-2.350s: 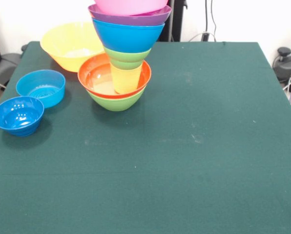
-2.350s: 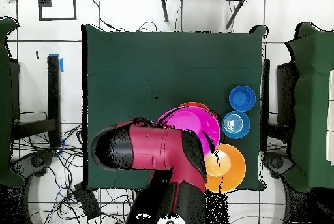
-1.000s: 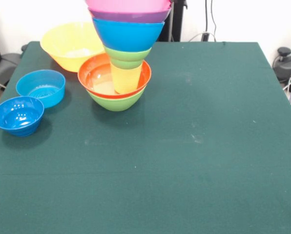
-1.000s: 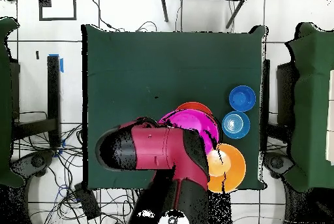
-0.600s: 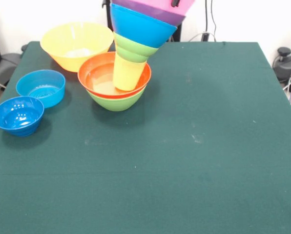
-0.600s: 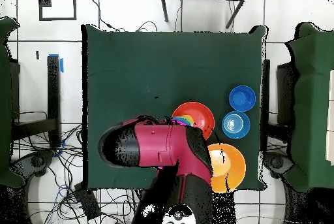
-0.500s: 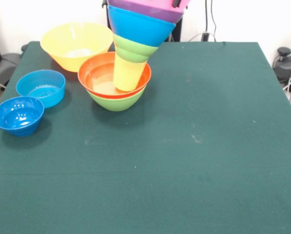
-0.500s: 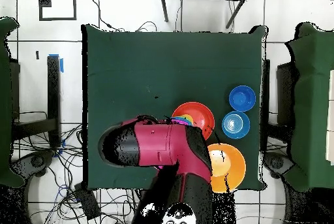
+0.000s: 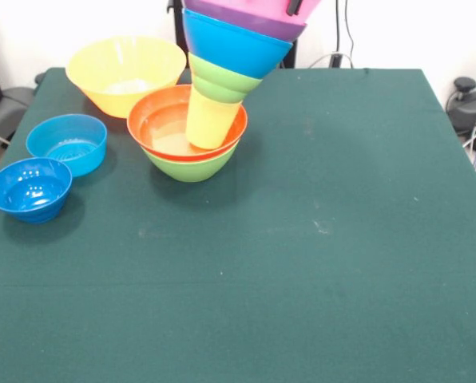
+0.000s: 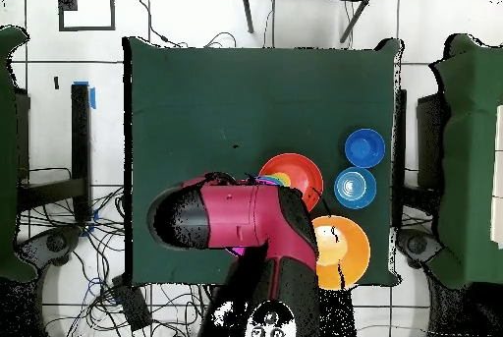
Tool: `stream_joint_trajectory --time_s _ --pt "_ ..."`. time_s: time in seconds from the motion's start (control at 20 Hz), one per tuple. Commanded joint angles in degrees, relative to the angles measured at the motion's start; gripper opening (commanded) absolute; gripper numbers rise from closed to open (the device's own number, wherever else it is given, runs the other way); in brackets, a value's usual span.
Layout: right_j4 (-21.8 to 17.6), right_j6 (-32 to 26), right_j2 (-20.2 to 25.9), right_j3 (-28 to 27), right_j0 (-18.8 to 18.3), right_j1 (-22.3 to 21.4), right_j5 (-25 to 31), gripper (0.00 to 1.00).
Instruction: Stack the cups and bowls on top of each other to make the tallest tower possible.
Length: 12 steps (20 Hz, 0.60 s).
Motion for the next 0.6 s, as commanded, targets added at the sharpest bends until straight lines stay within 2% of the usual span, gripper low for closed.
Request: stream_joint_trajectory --time_s 0.05,0.6 --pt "-3.24 -2.95 5.36 3.27 -0.68 -0.20 -1.76 1.00" --pt "-4.71 -5.37 6.77 3.18 -2.72 0.17 -4.30 1.00"
